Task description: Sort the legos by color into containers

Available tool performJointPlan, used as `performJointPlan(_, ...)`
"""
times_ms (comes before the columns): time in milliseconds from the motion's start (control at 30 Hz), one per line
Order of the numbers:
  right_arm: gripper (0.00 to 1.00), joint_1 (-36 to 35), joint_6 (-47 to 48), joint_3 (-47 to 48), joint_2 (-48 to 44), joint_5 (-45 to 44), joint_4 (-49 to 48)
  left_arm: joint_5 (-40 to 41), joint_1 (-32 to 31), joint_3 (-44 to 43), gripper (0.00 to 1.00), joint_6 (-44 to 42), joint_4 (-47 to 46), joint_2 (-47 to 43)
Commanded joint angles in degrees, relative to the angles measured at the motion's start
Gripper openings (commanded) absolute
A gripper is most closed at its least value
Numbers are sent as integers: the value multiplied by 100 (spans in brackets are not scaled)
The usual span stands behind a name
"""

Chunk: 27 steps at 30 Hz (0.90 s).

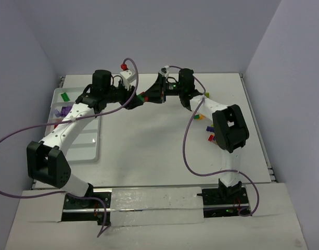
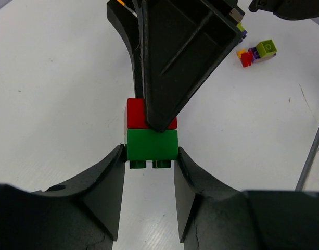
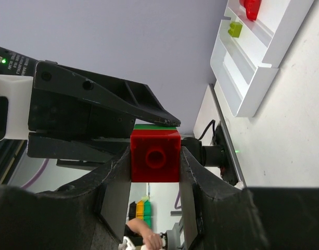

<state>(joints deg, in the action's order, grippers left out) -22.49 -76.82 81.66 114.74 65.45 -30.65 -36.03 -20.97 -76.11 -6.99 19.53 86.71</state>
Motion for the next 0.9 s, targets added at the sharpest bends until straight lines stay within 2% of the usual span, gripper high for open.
performJointPlan(0,0,549,59,395,-18,130,-93,92,782,398,0,-145,278,-363)
performJointPlan(100,0,783,176,434,-66,82,6,80,1327,606,0,-241,435,-436)
performJointPlan(200,0,969,1202,651,-148,-119,1204,380,2139,334,0,-362,703,-179)
performJointPlan(267,0,990,2047,844,-178,-278,2178,588,2602,-213,0,-345,984,241)
performJointPlan(333,0,960,2780,1097,-162,-538,2985,1149,2886,-896,0,-292,1339,792)
performJointPlan(467,0,901,3720,1576,-164,-1078,4038,1821,3457,-1999,0,-9,1631,1733)
performJointPlan(633,0,849,4260,1657,-273,-1322,4408,2507,3708,-3222,1,189,1696,2870)
performJointPlan(867,0,802,4621,1642,-315,-1422,4580,2816,3741,-4465,3,212,1821,4049)
